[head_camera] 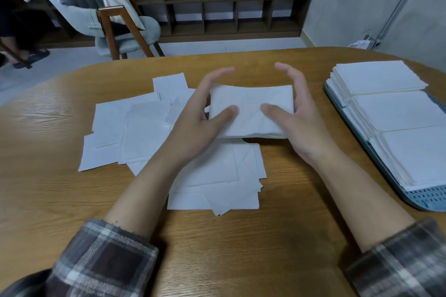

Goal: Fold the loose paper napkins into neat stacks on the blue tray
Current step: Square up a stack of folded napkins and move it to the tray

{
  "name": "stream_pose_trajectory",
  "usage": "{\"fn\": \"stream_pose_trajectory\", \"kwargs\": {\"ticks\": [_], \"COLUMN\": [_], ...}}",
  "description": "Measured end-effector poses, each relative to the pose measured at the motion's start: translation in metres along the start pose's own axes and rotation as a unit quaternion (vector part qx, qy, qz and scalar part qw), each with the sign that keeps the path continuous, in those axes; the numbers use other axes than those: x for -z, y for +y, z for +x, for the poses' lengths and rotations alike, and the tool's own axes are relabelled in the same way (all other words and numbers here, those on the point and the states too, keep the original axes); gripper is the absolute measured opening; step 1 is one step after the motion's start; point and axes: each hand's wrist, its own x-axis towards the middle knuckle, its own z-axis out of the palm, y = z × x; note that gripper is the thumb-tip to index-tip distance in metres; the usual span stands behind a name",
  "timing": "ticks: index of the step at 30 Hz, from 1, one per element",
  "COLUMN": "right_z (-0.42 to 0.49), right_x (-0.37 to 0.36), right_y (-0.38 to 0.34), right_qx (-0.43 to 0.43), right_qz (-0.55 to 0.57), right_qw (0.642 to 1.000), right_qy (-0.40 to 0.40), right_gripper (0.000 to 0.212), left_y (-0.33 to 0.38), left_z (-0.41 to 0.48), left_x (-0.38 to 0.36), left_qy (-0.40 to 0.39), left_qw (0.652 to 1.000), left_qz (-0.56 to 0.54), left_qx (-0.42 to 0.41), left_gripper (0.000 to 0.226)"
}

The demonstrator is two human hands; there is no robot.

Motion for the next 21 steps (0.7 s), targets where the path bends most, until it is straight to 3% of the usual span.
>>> {"fn": "stream_pose_trajectory", "kwargs": {"ticks": [3,6,8,12,15,21], "right_z": [-0.003,-0.003,-0.003,-0.001,0.001,0.001], "right_x": [0.003,0.004,0.004,0.006,0.007,0.008], "right_y": [-0.008,-0.010,-0.006,-0.001,0.004,0.004], "right_qx": [-0.009,-0.030,-0.024,-0.017,-0.016,-0.010], "right_qz": [0.107,0.103,0.018,-0.082,-0.101,-0.099], "right_qw": [0.992,0.988,0.998,0.996,0.993,0.990], "right_qy": [-0.066,-0.109,-0.062,0.037,0.066,0.101], "right_gripper": [0.069,0.040,0.027,0.027,0.028,0.028], "left_y": [-0.003,-0.004,-0.003,-0.011,-0.017,-0.020], "left_z": [-0.001,0.001,0.001,0.003,0.002,0.002], "left_x": [0.003,0.006,0.010,0.031,0.037,0.031], "left_qy": [0.026,0.032,0.008,-0.087,-0.138,-0.165], "left_qw": [1.000,0.999,0.998,0.958,0.943,0.947], "left_qz": [0.014,0.025,0.055,0.266,0.286,0.263], "left_qx": [0.000,0.004,0.008,0.057,0.102,0.087], "left_gripper": [0.035,0.031,0.042,0.065,0.059,0.027]}}
